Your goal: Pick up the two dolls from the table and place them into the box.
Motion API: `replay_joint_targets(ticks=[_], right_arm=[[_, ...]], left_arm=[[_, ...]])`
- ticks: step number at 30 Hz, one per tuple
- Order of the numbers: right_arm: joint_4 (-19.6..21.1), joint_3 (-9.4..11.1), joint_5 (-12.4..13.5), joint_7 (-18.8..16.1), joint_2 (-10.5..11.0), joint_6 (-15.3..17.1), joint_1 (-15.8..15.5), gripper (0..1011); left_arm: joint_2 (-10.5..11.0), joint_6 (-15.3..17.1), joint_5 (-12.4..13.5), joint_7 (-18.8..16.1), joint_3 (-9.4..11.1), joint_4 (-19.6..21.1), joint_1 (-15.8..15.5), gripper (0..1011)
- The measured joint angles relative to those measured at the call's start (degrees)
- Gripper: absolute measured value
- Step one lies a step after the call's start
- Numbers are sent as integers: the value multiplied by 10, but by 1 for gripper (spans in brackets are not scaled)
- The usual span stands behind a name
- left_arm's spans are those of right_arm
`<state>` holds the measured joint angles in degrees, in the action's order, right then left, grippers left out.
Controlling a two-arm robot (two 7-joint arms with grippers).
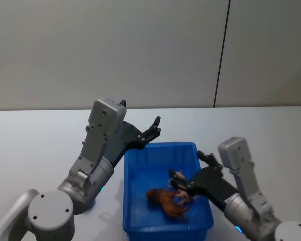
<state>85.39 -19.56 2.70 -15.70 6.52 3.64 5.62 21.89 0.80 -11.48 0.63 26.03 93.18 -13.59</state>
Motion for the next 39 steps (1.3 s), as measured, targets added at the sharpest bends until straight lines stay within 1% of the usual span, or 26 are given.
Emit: replay_joint_targets(ticks=[1, 2, 3, 5, 6, 8, 9, 16, 26, 30, 39], right_arm=[[7, 2, 0, 10, 3, -2, -5, 1001], [7, 2, 0, 10, 3, -2, -5, 1001], [13, 3, 0, 22, 6, -4, -10, 1001], [20, 5, 0, 32, 10, -5, -15, 1001], [26, 7, 0, 44, 13, -5, -20, 1001], [33, 10, 2, 54, 17, -6, -26, 1001], [39, 12, 4, 65, 20, -6, -30, 1001], [60, 20, 12, 98, 32, -5, -49, 1001], [75, 27, 19, 124, 42, -4, -64, 1001], [79, 28, 20, 129, 44, -3, -67, 1001], [84, 30, 22, 137, 47, -3, -71, 1001]], left_arm=[[0, 0, 0, 0, 0, 0, 0, 1001], [0, 0, 0, 0, 0, 0, 0, 1001], [0, 0, 0, 0, 0, 0, 0, 1001], [0, 0, 0, 0, 0, 0, 0, 1001], [0, 0, 0, 0, 0, 0, 0, 1001], [0, 0, 0, 0, 0, 0, 0, 1001], [0, 0, 0, 0, 0, 0, 0, 1001], [0, 0, 0, 0, 0, 0, 0, 1001], [2, 2, -3, -5, -1, 3, 4, 1001], [6, 8, -12, -14, -3, 8, 10, 1001], [24, 26, -45, -38, -14, 28, 33, 1001]])
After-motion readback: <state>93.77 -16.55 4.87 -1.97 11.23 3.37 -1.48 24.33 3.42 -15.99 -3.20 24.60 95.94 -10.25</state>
